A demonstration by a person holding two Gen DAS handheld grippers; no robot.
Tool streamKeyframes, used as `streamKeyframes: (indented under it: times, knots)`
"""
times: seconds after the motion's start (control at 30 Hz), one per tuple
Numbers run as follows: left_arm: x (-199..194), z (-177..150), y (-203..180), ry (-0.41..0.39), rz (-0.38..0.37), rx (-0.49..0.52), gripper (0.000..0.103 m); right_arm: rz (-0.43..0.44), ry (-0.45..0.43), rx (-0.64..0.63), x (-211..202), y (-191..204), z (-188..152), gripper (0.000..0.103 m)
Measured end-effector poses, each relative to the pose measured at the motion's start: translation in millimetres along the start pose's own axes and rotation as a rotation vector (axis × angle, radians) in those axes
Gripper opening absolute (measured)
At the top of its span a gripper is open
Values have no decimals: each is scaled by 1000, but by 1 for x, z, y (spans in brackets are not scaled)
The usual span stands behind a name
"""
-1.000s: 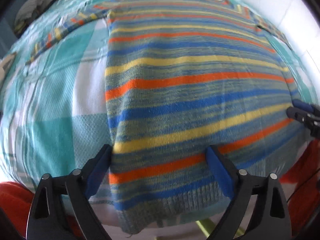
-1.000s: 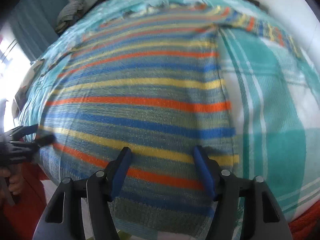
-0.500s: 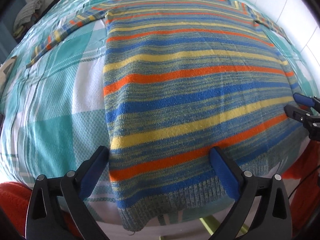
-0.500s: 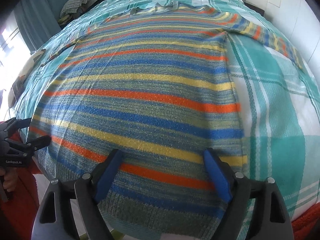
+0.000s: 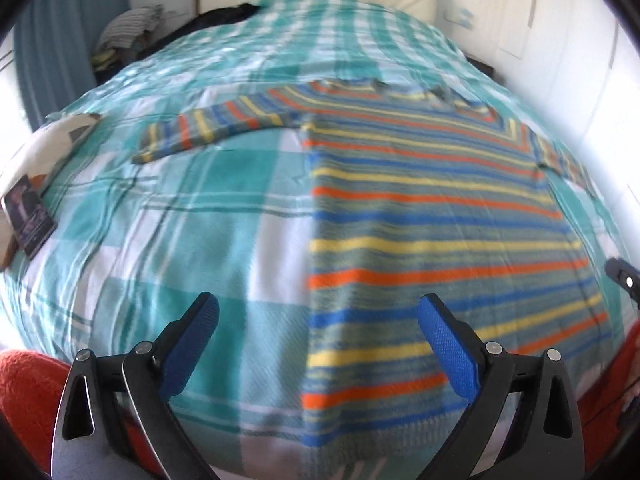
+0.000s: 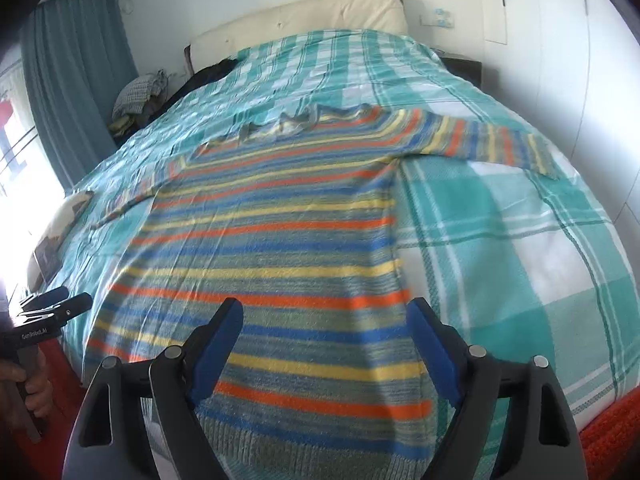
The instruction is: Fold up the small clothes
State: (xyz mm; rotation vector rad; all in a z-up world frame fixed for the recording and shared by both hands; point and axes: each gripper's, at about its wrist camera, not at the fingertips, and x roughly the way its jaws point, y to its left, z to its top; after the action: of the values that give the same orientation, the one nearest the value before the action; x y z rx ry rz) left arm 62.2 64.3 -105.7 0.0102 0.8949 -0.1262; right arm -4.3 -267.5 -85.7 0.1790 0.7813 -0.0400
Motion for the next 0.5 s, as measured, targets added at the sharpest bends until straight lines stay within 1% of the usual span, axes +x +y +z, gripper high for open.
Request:
streamKeyframes:
  times: [0.1,0.23,0.5]
  knots:
    - [8,3,11,2,37,-29,100,-7,20,22,5,-2,-2,83]
    - [9,4,17,-1,40,-52,100,1,28,39,8,-5,-1,83]
    - [13,1,10,-1,59,7,100,15,32,43,10,-7,-2,83]
